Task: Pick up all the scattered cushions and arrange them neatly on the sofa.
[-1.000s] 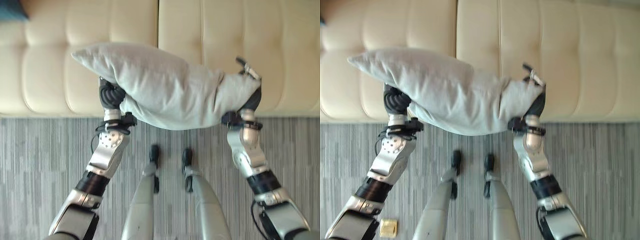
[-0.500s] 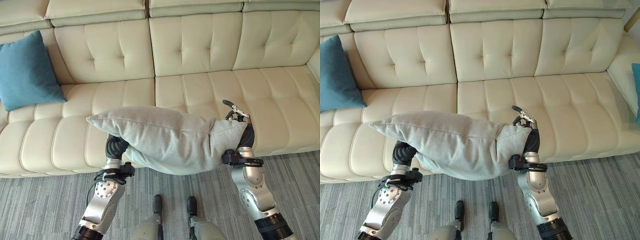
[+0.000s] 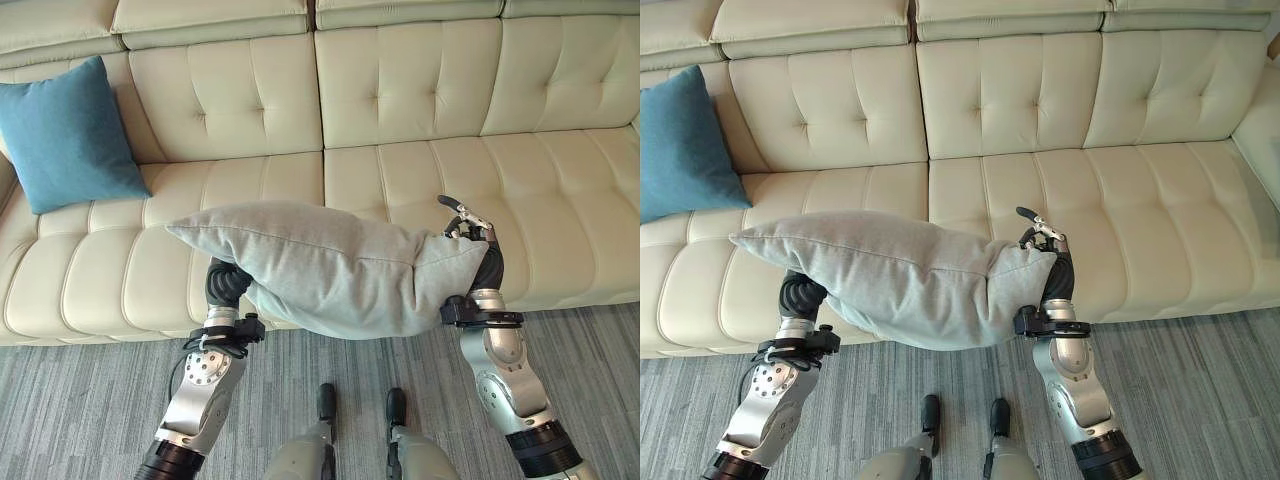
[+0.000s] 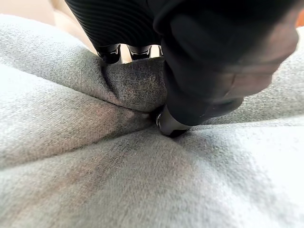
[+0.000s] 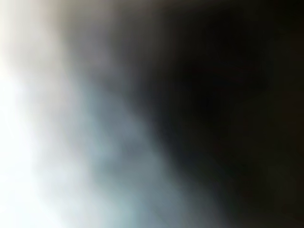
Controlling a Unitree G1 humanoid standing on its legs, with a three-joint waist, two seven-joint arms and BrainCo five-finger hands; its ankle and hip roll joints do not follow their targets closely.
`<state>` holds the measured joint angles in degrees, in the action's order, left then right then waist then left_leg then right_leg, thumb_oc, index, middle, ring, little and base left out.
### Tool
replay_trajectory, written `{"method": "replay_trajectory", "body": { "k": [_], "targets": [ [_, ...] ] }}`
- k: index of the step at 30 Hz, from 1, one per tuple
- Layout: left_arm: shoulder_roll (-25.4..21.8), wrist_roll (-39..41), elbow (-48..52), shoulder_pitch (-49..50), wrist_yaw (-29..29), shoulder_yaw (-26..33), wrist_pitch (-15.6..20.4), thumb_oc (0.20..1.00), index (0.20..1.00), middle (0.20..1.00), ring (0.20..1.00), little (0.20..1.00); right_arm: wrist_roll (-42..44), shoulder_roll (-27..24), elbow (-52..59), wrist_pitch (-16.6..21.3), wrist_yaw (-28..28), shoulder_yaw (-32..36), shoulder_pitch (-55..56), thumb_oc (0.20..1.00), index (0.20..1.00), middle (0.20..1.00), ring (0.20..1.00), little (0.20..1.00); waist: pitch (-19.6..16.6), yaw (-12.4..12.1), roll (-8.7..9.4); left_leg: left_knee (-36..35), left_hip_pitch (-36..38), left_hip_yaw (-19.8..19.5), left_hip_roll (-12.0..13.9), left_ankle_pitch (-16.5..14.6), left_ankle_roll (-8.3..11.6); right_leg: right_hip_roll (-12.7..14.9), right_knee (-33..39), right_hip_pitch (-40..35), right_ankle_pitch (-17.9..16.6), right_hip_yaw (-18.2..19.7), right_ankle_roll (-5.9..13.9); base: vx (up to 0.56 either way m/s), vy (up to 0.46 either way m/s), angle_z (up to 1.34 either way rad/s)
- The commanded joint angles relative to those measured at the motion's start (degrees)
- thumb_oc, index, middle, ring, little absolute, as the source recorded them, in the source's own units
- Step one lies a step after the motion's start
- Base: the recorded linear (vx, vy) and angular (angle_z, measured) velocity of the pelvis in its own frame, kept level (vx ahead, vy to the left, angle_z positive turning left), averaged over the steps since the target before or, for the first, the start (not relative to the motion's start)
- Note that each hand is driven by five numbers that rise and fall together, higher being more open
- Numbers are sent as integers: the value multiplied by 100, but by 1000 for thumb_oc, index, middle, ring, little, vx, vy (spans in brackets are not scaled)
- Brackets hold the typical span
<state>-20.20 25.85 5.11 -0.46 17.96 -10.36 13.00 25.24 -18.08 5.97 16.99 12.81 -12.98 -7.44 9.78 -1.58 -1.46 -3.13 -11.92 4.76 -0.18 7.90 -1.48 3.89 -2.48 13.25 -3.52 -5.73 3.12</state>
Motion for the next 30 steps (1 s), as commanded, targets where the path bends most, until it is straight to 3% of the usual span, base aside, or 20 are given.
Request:
{"method": "replay_trajectory", "body": {
  "k": [1, 2, 4, 5, 8, 9, 10, 14, 18, 20, 21, 24, 25, 27, 30],
  "targets": [
    [-73, -208, 728, -524, -501, -264, 513, 200, 200, 200, 200, 200, -119, 180, 426, 250, -433, -285, -284, 200, 200, 200, 200, 200, 42, -72, 365, 1202, -76, -268, 336, -949, 433, 141, -481, -780, 1175, 165, 123, 8, -278, -5],
    [-78, -208, 732, -487, -522, -253, 514, 200, 200, 200, 200, 200, -97, 160, 424, 261, -459, -272, -231, 200, 200, 200, 200, 200, 104, -80, 401, 1623, -227, -290, 340, -984, 467, 118, -469, -862, 1228, 169, 46, -12, -367, -2],
    [-74, -180, 708, -511, -503, -226, 515, 200, 200, 200, 200, 200, -85, 86, 420, 301, -420, -211, -183, 200, 200, 200, 200, 200, 365, -172, 409, 3071, -961, -624, 278, -364, 739, 15, -553, -957, 1289, 137, -151, -94, -258, 6],
    [-25, -208, 633, -541, -432, -175, 529, 200, 200, 200, 200, 200, -72, 46, 382, 298, -385, -162, -160, 200, 200, 200, 200, 200, 437, -223, 439, 3513, -1369, -771, 155, -221, 820, -33, -569, -1072, 1415, 116, -237, -6, -219, 25],
    [20, -188, 589, -538, -400, -146, 526, 200, 200, 200, 200, 200, -107, 38, 363, 251, -364, -122, -109, 200, 200, 200, 200, 200, 303, -242, 418, 2972, -1531, -552, 332, -439, 692, -32, -443, -1341, 1591, 46, -225, 233, -58, 30],
    [50, -252, 555, -527, -366, -162, 479, 200, 200, 200, 200, 200, -152, 31, 316, 244, -313, -98, -105, 200, 200, 200, 200, 200, 195, -323, 352, 2011, -1481, -380, 560, -144, 673, -92, -273, -1619, 1646, 81, -185, 616, 138, 4],
    [40, -337, 525, -646, -242, -133, 457, 200, 200, 200, 200, 200, -224, -11, 147, 202, -98, -62, -284, 200, 200, 200, 200, 200, 79, -456, 277, 620, -1644, -175, 821, 195, 791, -119, -64, -1978, 1797, 89, -84, 747, 185, -33],
    [72, -306, 574, -508, -295, -82, 467, 200, 200, 200, 200, 200, -316, 30, 174, 123, -168, -77, -240, 200, 200, 200, 200, 200, -137, -563, 247, 452, -1487, -63, 775, 468, 757, 114, 35, -2480, 1870, 240, 137, 488, 197, 1],
    [-34, -271, 630, -376, -343, -75, 434, 200, 200, 200, 200, 200, -432, 118, 209, 17, -253, -137, -159, 200, 200, 200, 200, 200, -269, -554, 375, 838, -1409, 16, 540, 384, 607, 392, -456, -2301, 1819, 291, 275, 401, 240, -43],
    [-108, -280, 664, -369, -349, -52, 401, 200, 200, 200, 200, 200, -466, 172, 245, -2, -294, -148, -164, 200, 200, 200, 200, 200, -309, -542, 479, 883, -1304, 96, 416, 171, 428, 491, -1095, -2002, 1555, 329, 402, 266, 220, -19],
    [-166, -360, 656, -426, -327, -63, 374, 200, 200, 200, 200, 200, -548, 246, 257, -23, -289, -158, -219, 200, 200, 200, 200, 200, -278, -444, 502, 821, -1116, 166, 273, -59, 182, 558, -2193, -1436, 911, 403, 588, 227, 243, 8],
    [-169, -444, 658, -470, -320, -89, 357, 200, 200, 200, 200, 200, -569, 307, 278, -3, -321, -155, -148, 200, 200, 200, 200, 200, -208, -300, 395, 671, -798, 66, 185, -254, 46, 456, -2951, -890, 571, 551, 569, 110, 118, 12],
    [-169, -444, 658, -470, -320, -89, 357, 200, 200, 200, 200, 200, -569, 307, 278, -3, -321, -155, -148, 200, 200, 200, 200, 200, -208, -300, 395, 671, -798, 66, 185, -254, 46, 456, -2951, -890, 571, 551, 569, 159, 109, 16],
    [-113, -416, 675, -446, -376, -23, 399, 200, 200, 200, 200, 200, -480, 322, 267, 23, -382, -140, -77, 200, 200, 200, 200, 200, -74, -160, 217, 444, -393, -42, 217, -389, 66, 354, -2276, -331, 1255, 332, 344, 188, 29, -2],
    [-88, -380, 680, -387, -456, -39, 385, 200, 200, 200, 200, 200, -372, 333, 268, 28, -418, -137, -65, 200, 200, 200, 200, 200, -15, -73, 192, 388, -226, -104, 222, -440, 115, 352, -1496, -85, 1185, 192, 320, 119, -66, -9]
  ]
}}
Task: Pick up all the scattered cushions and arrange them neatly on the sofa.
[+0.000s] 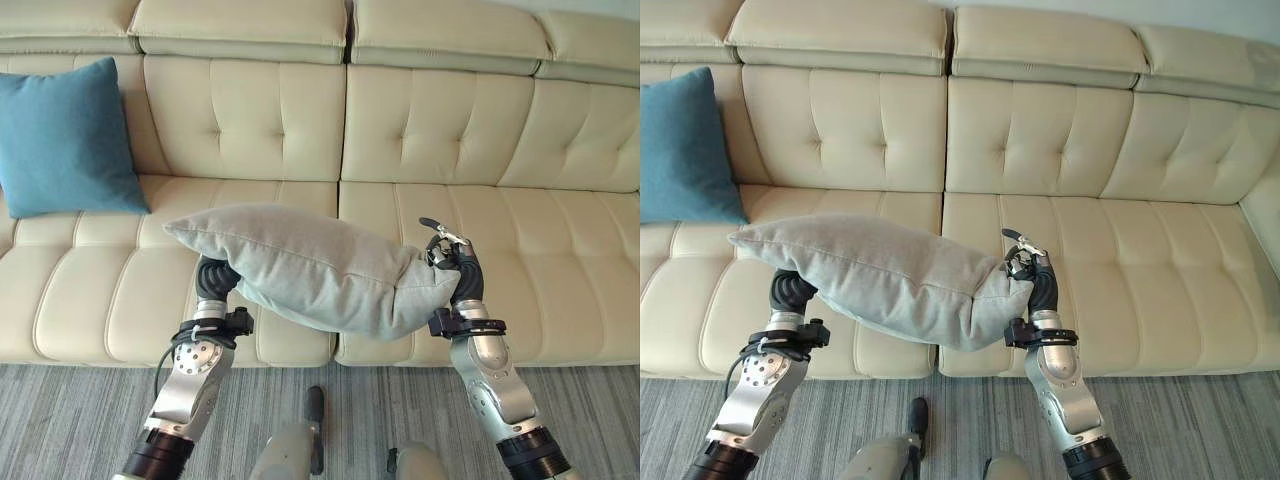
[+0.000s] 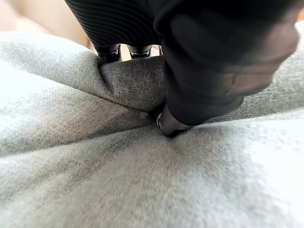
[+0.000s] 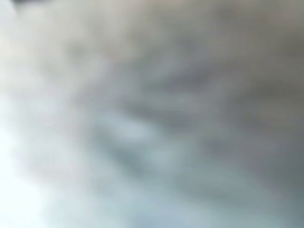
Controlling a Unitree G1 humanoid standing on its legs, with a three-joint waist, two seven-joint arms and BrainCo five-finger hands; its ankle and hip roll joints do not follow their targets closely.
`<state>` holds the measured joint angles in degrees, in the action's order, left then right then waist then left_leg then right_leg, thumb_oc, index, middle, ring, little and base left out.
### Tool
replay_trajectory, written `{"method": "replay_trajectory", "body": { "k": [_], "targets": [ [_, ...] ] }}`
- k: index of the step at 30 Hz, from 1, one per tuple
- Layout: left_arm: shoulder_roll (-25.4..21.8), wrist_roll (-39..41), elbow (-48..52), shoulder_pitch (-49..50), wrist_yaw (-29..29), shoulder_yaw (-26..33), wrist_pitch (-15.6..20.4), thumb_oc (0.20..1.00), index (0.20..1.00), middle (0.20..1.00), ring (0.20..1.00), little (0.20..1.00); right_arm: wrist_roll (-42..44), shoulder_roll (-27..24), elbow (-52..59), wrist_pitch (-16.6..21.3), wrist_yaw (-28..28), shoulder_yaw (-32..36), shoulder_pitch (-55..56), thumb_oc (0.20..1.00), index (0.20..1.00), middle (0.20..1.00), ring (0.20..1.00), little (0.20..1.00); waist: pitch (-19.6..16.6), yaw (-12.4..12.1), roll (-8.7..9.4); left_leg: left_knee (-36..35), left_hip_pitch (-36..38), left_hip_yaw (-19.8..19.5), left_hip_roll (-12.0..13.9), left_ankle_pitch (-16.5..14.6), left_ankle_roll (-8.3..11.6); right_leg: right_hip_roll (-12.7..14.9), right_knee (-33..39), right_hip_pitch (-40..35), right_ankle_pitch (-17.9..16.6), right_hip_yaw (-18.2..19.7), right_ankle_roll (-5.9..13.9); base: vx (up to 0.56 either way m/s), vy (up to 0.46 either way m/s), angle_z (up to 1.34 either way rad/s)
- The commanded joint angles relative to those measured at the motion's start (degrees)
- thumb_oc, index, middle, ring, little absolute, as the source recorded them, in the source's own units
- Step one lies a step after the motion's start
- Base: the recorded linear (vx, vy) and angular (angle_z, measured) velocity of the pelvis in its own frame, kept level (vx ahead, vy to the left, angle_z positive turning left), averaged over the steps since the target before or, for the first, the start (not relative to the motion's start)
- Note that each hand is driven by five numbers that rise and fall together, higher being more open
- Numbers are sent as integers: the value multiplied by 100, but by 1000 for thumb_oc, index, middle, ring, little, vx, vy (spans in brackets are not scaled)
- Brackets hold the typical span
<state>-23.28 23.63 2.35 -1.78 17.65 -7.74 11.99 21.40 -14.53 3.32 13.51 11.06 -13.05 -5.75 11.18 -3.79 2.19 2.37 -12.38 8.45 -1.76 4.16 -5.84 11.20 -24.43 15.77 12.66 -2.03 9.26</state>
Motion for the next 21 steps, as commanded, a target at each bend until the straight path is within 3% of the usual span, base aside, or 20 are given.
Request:
{"method": "replay_trajectory", "body": {
  "k": [1, 3, 7, 15, 21],
  "targets": [
    [239, -153, 945, -259, -439, -263, 491, 200, 200, 200, 200, 200, 107, 10, 521, 409, -259, -127, -221, 200, 200, 200, 200, 200, -102, 226, -150, -254, -19, -530, 360, -97, 608, -334, 1497, -97, -814, -173, -213, 173, -158, -2],
    [265, -177, 896, -270, -466, -235, 542, 200, 200, 200, 200, 200, 133, 17, 515, 432, -280, -117, -137, 200, 200, 200, 200, 200, -70, 333, -94, -337, 204, -635, 347, -166, 685, -398, 2287, -163, -1196, -116, -141, 204, -211, 10],
    [383, -232, 816, -130, -471, -198, 526, 200, 200, 200, 200, 200, 171, -34, 478, 429, -318, -129, -4, 200, 200, 200, 200, 200, -230, 330, -3, -417, 398, -642, 344, -212, 771, -514, 2716, -610, -1418, -141, -220, 158, -147, 45],
    [595, -358, 315, -208, -64, -265, 472, 200, 200, 200, 200, 200, -18, -161, 227, 365, -155, -255, -94, 200, 200, 200, 200, 200, -387, 332, -74, -626, 705, -758, 494, -247, 894, -596, 2877, -1038, -1291, -311, -313, 125, -55, 12],
    [718, -520, -363, -1143, 486, -658, 505, 200, 200, 200, 200, 200, -506, -277, -311, 297, 451, -484, -1164, 200, 200, 200, 200, 200, -284, 290, 25, -576, 573, -810, 527, -284, 946, -599, 2756, -948, -1183, -355, -353, 29, -28, 10]
  ]
}}
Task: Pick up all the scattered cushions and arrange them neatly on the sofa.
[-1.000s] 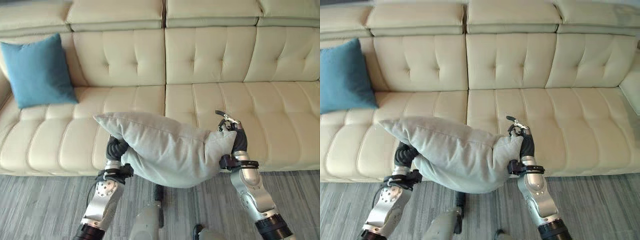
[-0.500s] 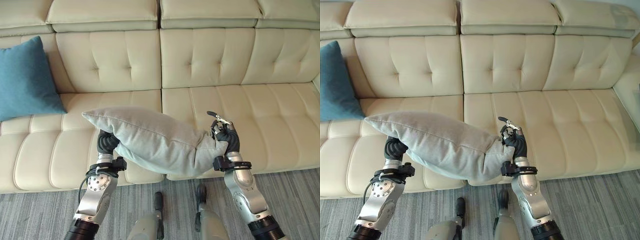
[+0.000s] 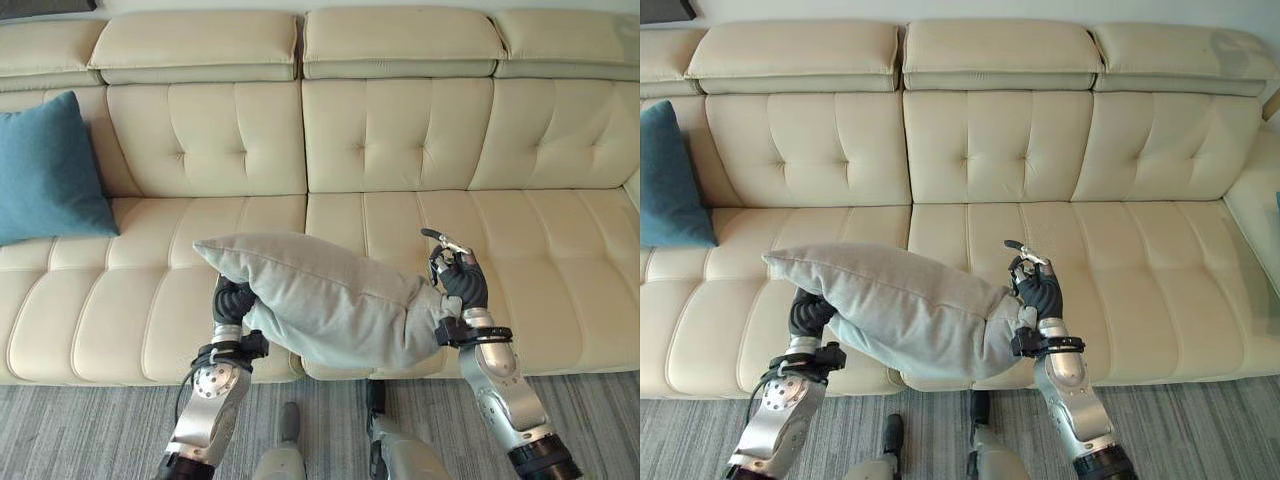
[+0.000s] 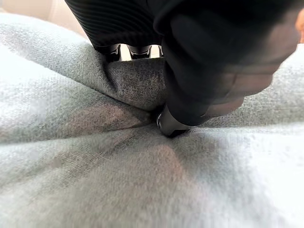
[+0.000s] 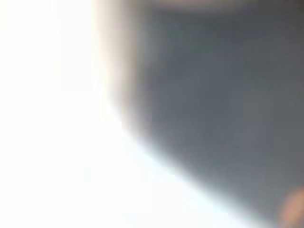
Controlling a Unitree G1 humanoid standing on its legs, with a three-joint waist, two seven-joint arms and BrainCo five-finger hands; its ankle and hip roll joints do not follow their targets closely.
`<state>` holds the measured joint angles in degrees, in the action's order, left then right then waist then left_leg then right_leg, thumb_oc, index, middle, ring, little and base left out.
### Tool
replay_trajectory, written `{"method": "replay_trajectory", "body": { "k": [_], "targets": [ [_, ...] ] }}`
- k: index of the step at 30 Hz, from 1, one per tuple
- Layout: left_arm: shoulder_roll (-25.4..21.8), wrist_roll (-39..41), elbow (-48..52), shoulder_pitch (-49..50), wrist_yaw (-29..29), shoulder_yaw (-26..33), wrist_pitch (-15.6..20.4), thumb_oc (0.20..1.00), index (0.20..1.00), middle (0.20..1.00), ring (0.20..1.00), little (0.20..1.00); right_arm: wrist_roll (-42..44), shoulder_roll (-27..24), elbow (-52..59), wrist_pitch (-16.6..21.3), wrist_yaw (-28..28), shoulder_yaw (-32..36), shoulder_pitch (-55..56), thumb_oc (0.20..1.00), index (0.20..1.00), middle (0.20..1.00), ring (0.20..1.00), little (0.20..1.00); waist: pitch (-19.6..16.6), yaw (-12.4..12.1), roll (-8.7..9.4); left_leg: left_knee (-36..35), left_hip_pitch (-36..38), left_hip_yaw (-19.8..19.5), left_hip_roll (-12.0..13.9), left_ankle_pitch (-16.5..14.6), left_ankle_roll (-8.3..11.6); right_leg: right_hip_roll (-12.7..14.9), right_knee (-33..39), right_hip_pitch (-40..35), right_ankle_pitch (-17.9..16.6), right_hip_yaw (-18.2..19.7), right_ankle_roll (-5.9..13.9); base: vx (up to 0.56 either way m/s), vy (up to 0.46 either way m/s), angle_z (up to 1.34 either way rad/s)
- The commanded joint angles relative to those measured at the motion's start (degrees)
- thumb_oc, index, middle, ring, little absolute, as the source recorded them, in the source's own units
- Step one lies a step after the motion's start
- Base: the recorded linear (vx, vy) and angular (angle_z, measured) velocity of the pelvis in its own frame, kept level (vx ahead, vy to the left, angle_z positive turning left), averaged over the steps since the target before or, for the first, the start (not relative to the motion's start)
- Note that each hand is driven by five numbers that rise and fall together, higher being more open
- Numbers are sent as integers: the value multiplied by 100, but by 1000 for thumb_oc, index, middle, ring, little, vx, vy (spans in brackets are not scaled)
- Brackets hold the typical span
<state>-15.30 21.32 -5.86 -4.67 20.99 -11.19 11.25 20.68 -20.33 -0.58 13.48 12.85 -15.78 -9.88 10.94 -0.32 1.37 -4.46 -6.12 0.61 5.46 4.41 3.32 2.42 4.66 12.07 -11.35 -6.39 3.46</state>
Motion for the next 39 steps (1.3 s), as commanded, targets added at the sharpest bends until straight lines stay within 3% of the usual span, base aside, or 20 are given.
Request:
{"method": "replay_trajectory", "body": {
  "k": [1, 8, 13, 21, 27, 29, 30, 32, 35, 39],
  "targets": [
    [-66, -329, 306, -1154, 275, -428, 592, 200, 200, 200, 200, 200, -513, 242, -77, 274, 398, -282, -1085, 200, 200, 200, 200, 200, -196, -71, 148, 159, -161, -50, -186, -309, 35, 283, -218, -487, 1233, 85, 219, -56, -40, 23],
    [-317, -406, -1319, -4102, 1091, -1074, 680, 200, 200, 200, 200, 200, -539, -339, -1721, 90, 1215, -815, -4083, 200, 200, 200, 200, 200, 318, -157, 353, 777, -1249, -202, -176, -296, 122, 354, -812, 515, 1235, 111, 193, -116, -53, 17],
    [-410, -264, -2527, -6062, 1703, -1325, 733, 200, 200, 200, 200, 200, -63, -690, -3151, 112, 1686, -1386, -6403, 200, 200, 200, 200, 200, 609, -157, 496, 1145, -1913, -289, -147, -353, 189, 354, -1128, 1168, 1273, 69, 212, -49, -41, 4],
    [-511, -128, -3378, -7098, 2128, -1408, 803, 200, 200, 200, 200, 200, 216, -746, -4046, 194, 1856, -1985, -7470, 200, 200, 200, 200, 200, 712, -132, 619, 1008, -2158, -331, -81, -220, 273, 298, -1085, 1463, 1218, 21, 227, 12, -30, 6],
    [-1121, -271, -3288, -6991, 2076, -1345, 767, 200, 200, 200, 200, 200, 37, -868, -3815, 213, 1983, -1788, -7205, 200, 200, 200, 200, 200, 630, -67, 621, 501, -1942, -327, -94, -51, 293, 232, -821, 1371, 1129, 102, 267, 41, -6, 2],
    [-1250, -355, -3006, -6712, 2053, -1225, 741, 200, 200, 200, 200, 200, -119, -882, -3431, 208, 2112, -1422, -6737, 1000, 1000, 1000, 1000, 1000, 578, -31, 595, 339, -1824, -315, -121, 31, 284, 226, -708, 1299, 1069, 111, 279, 65, 39, -2],
    [-1385, -551, -2710, -6446, 2033, -1069, 697, 200, 200, 200, 200, 200, -330, -881, -3092, 227, 2258, -846, -6169, 1000, 1000, 1000, 1000, 1000, 528, 11, 540, 205, -1669, -304, -141, 13, 288, 213, -634, 1178, 1089, 121, 299, 56, 42, -1],
    [-1382, -563, -2679, -6415, 2039, -1081, 682, 200, 200, 200, 200, 200, -354, -877, -3039, 203, 2268, -815, -6111, 1000, 1000, 1000, 1000, 1000, 505, 9, 557, 188, -1689, -308, -154, 66, 281, 224, -606, 1190, 1040, 117, 303, 17, 16, 1],
    [-1534, -901, -2223, -5927, 1957, -781, 622, 200, 200, 200, 200, 200, -802, -814, -2691, 296, 2639, 153, -5137, 1000, 1000, 1000, 1000, 1000, 410, 87, 471, 16, -1468, -243, -187, 42, 260, 246, -473, 1008, 1003, 124, 342, 24, 42, 2],
    [-1303, -1185, -1590, -4743, 1819, -227, 554, 200, 200, 200, 200, 200, -1258, -404, -2368, 130, 2910, 934, -3821, 1000, 1000, 1000, 1000, 1000, 233, 142, 383, -38, -1208, -141, -200, -65, 221, 301, -330, 765, 952, 156, 349, 39, 67, -14]
  ]
}}
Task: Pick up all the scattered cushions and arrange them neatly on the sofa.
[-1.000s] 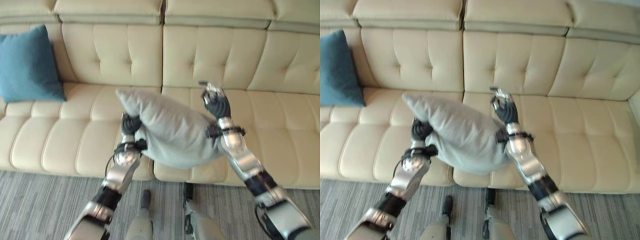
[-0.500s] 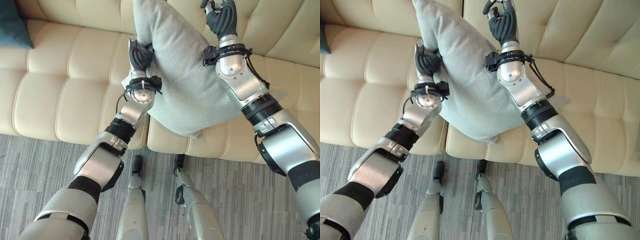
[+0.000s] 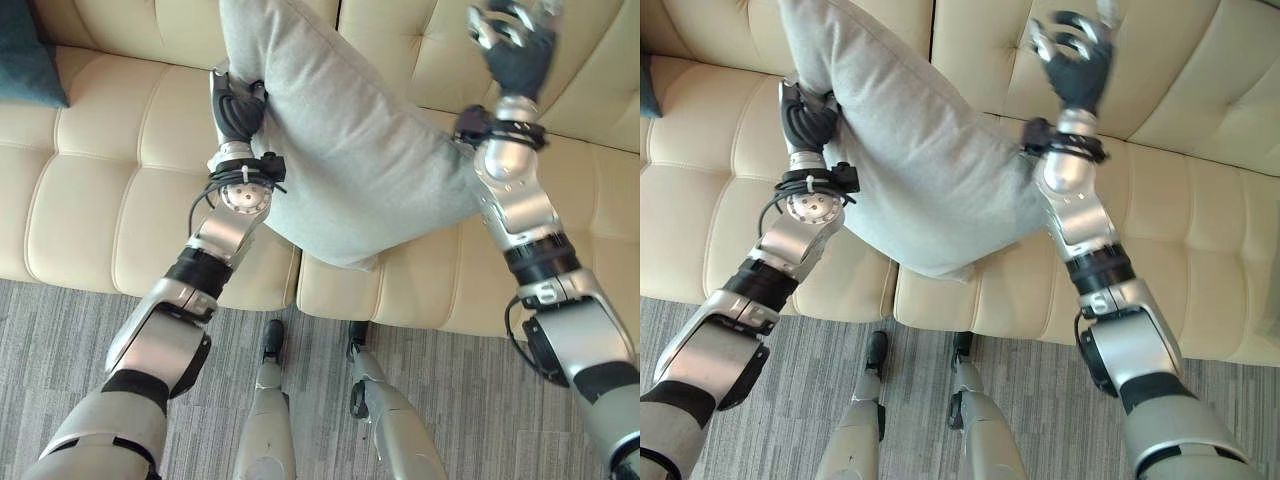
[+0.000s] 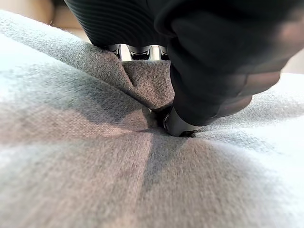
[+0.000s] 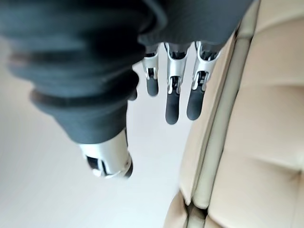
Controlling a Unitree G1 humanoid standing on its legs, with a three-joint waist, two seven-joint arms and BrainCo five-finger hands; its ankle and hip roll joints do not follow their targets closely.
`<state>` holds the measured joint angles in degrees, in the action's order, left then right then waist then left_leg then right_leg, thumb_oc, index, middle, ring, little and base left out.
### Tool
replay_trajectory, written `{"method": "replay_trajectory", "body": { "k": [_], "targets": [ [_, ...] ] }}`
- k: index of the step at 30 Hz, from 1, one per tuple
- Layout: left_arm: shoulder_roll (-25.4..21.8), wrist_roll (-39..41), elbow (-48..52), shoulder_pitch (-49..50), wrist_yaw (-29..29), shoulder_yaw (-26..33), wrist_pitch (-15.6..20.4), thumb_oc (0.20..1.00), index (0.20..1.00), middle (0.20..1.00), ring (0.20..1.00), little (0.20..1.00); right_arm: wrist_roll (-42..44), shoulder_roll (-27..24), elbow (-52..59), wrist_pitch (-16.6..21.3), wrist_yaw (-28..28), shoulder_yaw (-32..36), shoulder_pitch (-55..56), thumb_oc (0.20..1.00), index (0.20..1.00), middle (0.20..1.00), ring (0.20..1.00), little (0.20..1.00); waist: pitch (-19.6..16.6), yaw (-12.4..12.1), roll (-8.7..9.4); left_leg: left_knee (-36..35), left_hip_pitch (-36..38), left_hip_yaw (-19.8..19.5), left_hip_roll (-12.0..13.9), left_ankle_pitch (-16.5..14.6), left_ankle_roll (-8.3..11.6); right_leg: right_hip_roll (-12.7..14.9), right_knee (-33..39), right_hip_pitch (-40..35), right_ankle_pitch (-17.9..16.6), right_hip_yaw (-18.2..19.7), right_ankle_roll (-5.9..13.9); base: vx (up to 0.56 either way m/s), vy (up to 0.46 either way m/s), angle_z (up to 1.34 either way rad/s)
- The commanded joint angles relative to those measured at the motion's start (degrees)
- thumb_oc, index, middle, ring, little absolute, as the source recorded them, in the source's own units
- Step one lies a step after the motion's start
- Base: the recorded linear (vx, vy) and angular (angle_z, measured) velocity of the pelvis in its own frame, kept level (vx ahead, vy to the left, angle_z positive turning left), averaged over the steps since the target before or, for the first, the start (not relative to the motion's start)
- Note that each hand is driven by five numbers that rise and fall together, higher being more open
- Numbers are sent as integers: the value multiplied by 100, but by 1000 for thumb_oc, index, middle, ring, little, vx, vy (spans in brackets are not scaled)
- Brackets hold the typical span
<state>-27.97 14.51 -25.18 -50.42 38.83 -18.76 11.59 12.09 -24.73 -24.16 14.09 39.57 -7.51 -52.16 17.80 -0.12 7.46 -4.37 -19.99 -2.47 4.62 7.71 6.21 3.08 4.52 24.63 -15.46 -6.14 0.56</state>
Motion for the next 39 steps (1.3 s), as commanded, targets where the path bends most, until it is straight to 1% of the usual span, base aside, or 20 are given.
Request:
{"method": "replay_trajectory", "body": {
  "k": [1, 2, 4, 7, 10, 12, 15, 20, 26, 28, 30, 32, 36, 39],
  "targets": [
    [48, -516, 425, 123, -8, 639, 512, 200, 200, 200, 200, 200, -365, 173, 59, 60, 204, 205, 726, 1000, 1000, 1000, 1000, 1000, -490, 134, -240, -52, 240, 193, -116, -421, -80, 250, -294, -567, 1365, 140, 637, 35, 50, -12],
    [180, -518, 633, 570, -92, 791, 510, 200, 200, 200, 200, 200, -322, 381, 133, 62, 117, 328, 1190, 1000, 1000, 1000, 1000, 1000, -520, 156, -281, -53, 326, 222, -130, -456, -115, 276, -285, -654, 1366, 171, 628, 36, 50, -11],
    [263, -510, 805, 864, -137, 879, 494, 200, 200, 200, 200, 200, -295, 508, 216, 55, 109, 394, 1501, 1000, 1000, 1000, 1000, 1000, -564, 161, -304, -60, 396, 253, -144, -478, -127, 293, -258, -731, 1361, 172, 630, 11, 45, -11],
    [448, -544, 1102, 1408, -212, 1001, 459, 200, 200, 200, 200, 200, -118, 915, 350, 102, 63, 497, 2128, 1000, 1000, 1000, 1000, 1000, -615, 187, -369, -63, 480, 281, -181, -511, -163, 317, -225, -819, 1344, 180, 624, -1, 46, -7],
    [623, -626, 1416, 1878, -291, 1064, 446, 200, 200, 200, 200, 200, 241, 1345, 492, 252, -112, 441, 2635, 1000, 1000, 1000, 1000, 1000, -639, 196, -437, -63, 560, 309, -206, -529, -200, 339, -202, -906, 1326, 205, 612, -15, 47, 1],
    [649, -639, 1471, 1994, -311, 1078, 434, 200, 200, 200, 200, 200, 358, 1417, 549, 320, -160, 404, 2756, 1000, 1000, 1000, 1000, 1000, -653, 200, -453, -63, 589, 320, -208, -533, -203, 347, -195, -926, 1321, 216, 612, -23, 38, 2],
    [702, -640, 1646, 2333, -382, 1124, 399, 200, 200, 200, 200, 200, 727, 1627, 930, 438, -424, 276, 3128, 1000, 1000, 1000, 1000, 1000, -667, 221, -478, -63, 657, 356, -215, -547, -218, 347, -183, -989, 1307, 228, 611, -25, 27, 1],
    [780, -576, 1773, 2744, -469, 1163, 370, 200, 200, 200, 200, 200, 961, 1759, 1384, 548, -596, 197, 3460, 1000, 1000, 1000, 1000, 1000, -761, 258, -465, -63, 762, 396, -207, -556, -224, 341, -116, -1119, 1272, 229, 615, -10, 28, -5],
    [808, -429, 1858, 3165, -661, 1209, 329, 200, 200, 200, 200, 200, 1228, 1777, 1725, 558, -816, 172, 3759, 1000, 1000, 1000, 1000, 1000, -908, 276, -436, -63, 895, 448, -200, -566, -227, 332, -32, -1287, 1226, 233, 632, -1, 19, -7],
    [804, -334, 1926, 3508, -825, 1260, 314, 200, 200, 200, 200, 200, 1339, 1761, 1984, 517, -1045, 150, 4048, 1000, 1000, 1000, 1000, 1000, -1032, 301, -439, -63, 1005, 476, -184, -578, -224, 339, -6, -1399, 1223, 229, 653, 0, 0, 0],
    [812, -292, 1994, 3651, -884, 1289, 309, 200, 200, 200, 200, 200, 1381, 1757, 2093, 504, -1118, 138, 4182, 1000, 1000, 1000, 1000, 1000, -1077, 308, -447, -63, 1049, 485, -184, -588, -225, 341, 2, -1436, 1221, 232, 658, 15, 15, -4],
    [856, -222, 2043, 4025, -1003, 1382, 294, 200, 200, 200, 200, 200, 1368, 1731, 2298, 403, -1298, 203, 4595, 1000, 1000, 1000, 1000, 1000, -1222, 354, -470, -63, 1183, 521, -178, -612, -225, 341, 13, -1550, 1226, 233, 674, 14, 15, -2],
    [909, -126, 2045, 4356, -1073, 1516, 284, 200, 200, 200, 200, 200, 1308, 1724, 2356, 297, -1432, 307, 4971, 1000, 1000, 1000, 1000, 1000, -1365, 399, -496, -63, 1314, 561, -172, -650, -235, 347, 19, -1671, 1245, 232, 686, 29, 16, -9],
    [963, 12, 2046, 4589, -1147, 1567, 292, 200, 200, 200, 200, 200, 1241, 1708, 2215, 245, -1428, 357, 5100, 1000, 1000, 1000, 1000, 1000, -1451, 415, -527, -63, 1437, 593, -175, -695, -245, 361, 32, -1771, 1250, 230, 698, 30, 3, -16]
  ]
}}
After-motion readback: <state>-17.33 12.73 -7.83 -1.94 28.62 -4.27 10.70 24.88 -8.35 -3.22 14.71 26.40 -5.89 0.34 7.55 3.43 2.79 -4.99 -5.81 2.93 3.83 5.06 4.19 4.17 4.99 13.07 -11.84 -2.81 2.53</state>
